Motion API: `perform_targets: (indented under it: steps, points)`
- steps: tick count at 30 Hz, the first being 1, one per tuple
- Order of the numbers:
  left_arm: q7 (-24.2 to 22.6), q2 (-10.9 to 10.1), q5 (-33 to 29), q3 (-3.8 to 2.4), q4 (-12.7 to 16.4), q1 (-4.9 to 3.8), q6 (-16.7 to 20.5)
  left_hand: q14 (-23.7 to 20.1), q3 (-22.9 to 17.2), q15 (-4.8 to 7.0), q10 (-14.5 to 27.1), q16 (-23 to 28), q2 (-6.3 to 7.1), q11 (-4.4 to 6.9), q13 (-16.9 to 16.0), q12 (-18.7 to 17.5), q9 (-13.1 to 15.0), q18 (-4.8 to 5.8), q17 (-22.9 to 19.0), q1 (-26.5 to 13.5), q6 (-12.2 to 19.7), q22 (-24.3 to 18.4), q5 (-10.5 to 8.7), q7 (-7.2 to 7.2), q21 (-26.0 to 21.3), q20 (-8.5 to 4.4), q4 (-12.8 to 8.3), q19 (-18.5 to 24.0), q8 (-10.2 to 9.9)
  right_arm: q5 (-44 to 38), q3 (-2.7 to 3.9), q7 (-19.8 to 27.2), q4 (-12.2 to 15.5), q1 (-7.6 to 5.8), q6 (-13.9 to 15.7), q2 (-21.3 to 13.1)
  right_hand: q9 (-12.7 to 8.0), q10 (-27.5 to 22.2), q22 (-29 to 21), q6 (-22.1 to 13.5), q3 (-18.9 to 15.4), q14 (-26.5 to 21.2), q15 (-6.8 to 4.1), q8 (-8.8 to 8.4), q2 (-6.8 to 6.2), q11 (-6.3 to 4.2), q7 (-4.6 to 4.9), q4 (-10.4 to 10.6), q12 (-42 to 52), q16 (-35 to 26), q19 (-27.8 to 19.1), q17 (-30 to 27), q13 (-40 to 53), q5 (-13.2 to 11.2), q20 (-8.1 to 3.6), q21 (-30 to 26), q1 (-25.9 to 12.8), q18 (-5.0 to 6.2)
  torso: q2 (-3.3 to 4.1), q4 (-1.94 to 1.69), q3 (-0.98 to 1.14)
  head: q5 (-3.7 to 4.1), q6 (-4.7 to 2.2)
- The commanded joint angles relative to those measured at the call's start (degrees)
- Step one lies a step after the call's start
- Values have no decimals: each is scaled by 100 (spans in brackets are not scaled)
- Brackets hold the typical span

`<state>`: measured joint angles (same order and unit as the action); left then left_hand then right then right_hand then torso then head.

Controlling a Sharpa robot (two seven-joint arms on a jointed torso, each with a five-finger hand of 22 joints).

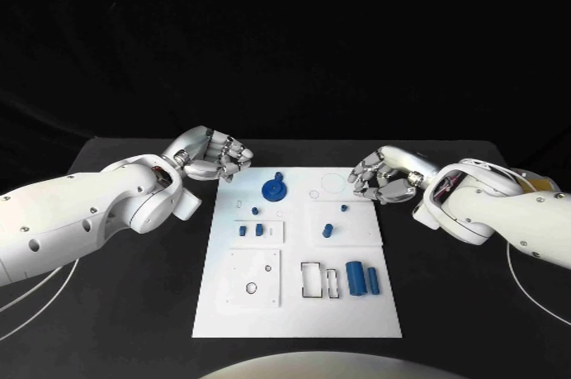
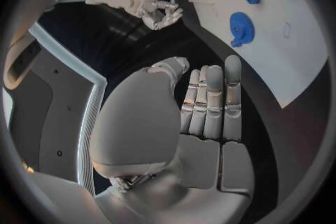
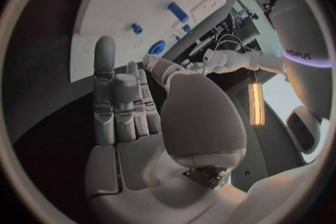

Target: Assemble the parts on the task board

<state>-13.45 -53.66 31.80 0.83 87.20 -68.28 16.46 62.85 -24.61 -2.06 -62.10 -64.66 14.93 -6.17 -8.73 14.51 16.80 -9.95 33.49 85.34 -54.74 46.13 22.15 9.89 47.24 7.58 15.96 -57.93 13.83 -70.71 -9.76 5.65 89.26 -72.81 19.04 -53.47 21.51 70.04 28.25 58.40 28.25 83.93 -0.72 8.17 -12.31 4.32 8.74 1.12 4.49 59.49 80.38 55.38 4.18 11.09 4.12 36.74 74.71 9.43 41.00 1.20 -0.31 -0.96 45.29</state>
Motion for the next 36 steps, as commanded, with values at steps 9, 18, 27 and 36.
perform_targets:
  steps: [9, 18, 27, 36]
  points:
    - [-592, -55, -2060, -5, 270, -1, 295, -53, -21, 17, -103, 42, -45, 23, -45, 107, 11, -65, -42, -33, -26, -45, 24, -18, -75, -15, -4, 28, -24, -2185, -1, -917, 367, 118, -356, 14, 22, -386, 2177, -135, 17, 286, 118, -112, -87, 147, 109, 7, -61, 1491, 132, 1351, 0, 42, 88, 2036, -134, -309, 1, -1, -4, 70, -28]
    - [-612, -60, -2138, -5, 288, -1, 273, -45, -15, 21, -105, 45, -37, 23, -58, 132, 9, -64, -51, -36, -2, -58, 19, -12, -92, -20, -10, 16, -43, -2552, -1, -1161, 397, 201, -237, 142, 42, -374, 2789, -101, 128, 301, 132, -114, -42, 150, 109, -42, -43, 1792, 137, 1601, 13, 164, 139, 2586, -57, -354, 8, -11, -6, 67, -12]
    - [-588, -70, -2149, -5, 297, -1, 246, -32, -10, 17, -76, 42, -30, 13, -67, 143, 2, -61, -60, -45, 41, -72, 16, 5, -109, -23, -11, -2, -74, -2748, -1, -1300, 319, 275, -206, 288, 71, -299, 3064, -21, 308, 302, 114, -80, 52, 121, 73, -71, -28, 1900, 131, 1671, 15, 108, 159, 2830, -8, -364, 3, -7, -1, 43, 9]
    - [-546, -80, -2151, -5, 300, -1, 210, -21, -4, 11, -50, 36, -25, 4, -72, 149, -2, -59, -64, -53, 64, -80, 10, 16, -119, -21, -10, -16, -92, -2885, -1, -1362, 234, 334, -240, 402, 89, -254, 3199, 16, 386, 303, 106, -60, 79, 108, 60, -84, -22, 1944, 133, 1700, 17, 81, 164, 2947, -5, -374, 6, 0, 2, 33, 21]
